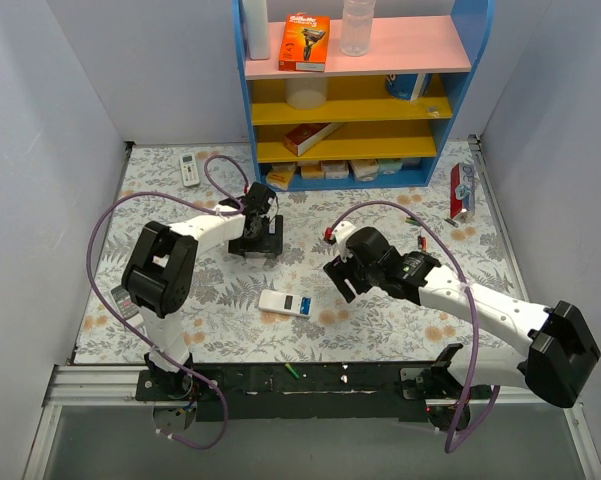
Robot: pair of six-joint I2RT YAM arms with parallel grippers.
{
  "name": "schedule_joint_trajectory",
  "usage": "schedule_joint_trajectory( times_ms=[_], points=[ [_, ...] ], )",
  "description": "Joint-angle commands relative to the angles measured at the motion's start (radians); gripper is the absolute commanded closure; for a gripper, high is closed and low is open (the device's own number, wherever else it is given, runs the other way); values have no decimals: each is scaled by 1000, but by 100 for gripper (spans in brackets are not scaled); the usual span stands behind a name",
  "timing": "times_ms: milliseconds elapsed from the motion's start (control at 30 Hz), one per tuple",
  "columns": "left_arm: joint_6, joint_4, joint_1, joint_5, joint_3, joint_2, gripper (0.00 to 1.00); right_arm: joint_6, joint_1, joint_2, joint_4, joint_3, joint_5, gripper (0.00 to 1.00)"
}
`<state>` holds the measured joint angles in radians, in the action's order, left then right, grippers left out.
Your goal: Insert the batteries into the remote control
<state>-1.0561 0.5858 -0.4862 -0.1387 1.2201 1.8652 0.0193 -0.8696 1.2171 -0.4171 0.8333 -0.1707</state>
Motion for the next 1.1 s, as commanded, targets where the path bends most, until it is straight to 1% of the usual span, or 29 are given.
schedule_joint_trajectory(
  times_ms=[0,33,100,200,233,300,333,367,400,500,567,600,633,667,733,767,800,867,933,967,1000,1033,1067],
  points=[
    [-62,69,-2,169,24,19,12,21,7,-51,9,-17,-59,20],
    [-79,81,-3,212,22,15,13,21,6,-56,9,-19,-81,20],
    [-129,114,-20,249,9,-3,14,24,11,-74,12,-25,-96,20],
    [-238,108,-72,332,-16,-43,14,28,14,-96,20,-40,-124,20],
    [-302,97,-87,352,-17,-52,14,34,15,-100,23,-45,-137,20],
    [-370,43,-133,410,-27,-79,13,44,21,-113,32,-56,-147,21],
    [-437,16,-149,428,-31,-89,13,54,24,-117,32,-59,-159,21],
    [-471,-50,-176,454,-36,-100,12,62,27,-120,34,-62,-164,21],
    [-495,-81,-190,487,-36,-107,12,68,33,-125,40,-68,-165,21],
    [-541,-161,-242,498,-27,-120,9,93,46,-136,46,-74,-171,22],
    [-561,-181,-246,466,-48,-171,8,82,53,-140,57,-76,-141,22],
    [-559,-182,-242,427,-62,-202,8,71,58,-140,60,-76,-129,22],
    [-559,-182,-239,353,-98,-239,8,61,63,-137,66,-76,-92,22],
    [-556,-173,-223,315,-114,-303,8,30,66,-131,69,-73,-70,22],
    [-539,-146,-192,250,-151,-368,8,-5,73,-107,78,-59,0,21],
    [-527,-118,-154,231,-186,-418,8,-16,75,-94,87,-54,28,21],
    [-501,-103,-135,212,-203,-441,8,-74,76,-65,92,-45,49,21],
    [-481,-58,-77,168,-249,-480,7,-97,80,-28,104,-2,72,21],
    [-457,-38,-45,151,-277,-534,6,-142,83,33,133,24,134,18],
    [-449,-23,-29,93,-286,-550,6,-140,83,59,139,71,135,18],
    [-440,-17,-26,77,-307,-584,5,-143,83,121,133,101,143,18],
    [-421,-12,-25,65,-314,-598,5,-154,83,152,127,125,198,17],
    [-414,-3,-23,51,-321,-609,4,-162,81,182,130,150,217,16]
  ],
)
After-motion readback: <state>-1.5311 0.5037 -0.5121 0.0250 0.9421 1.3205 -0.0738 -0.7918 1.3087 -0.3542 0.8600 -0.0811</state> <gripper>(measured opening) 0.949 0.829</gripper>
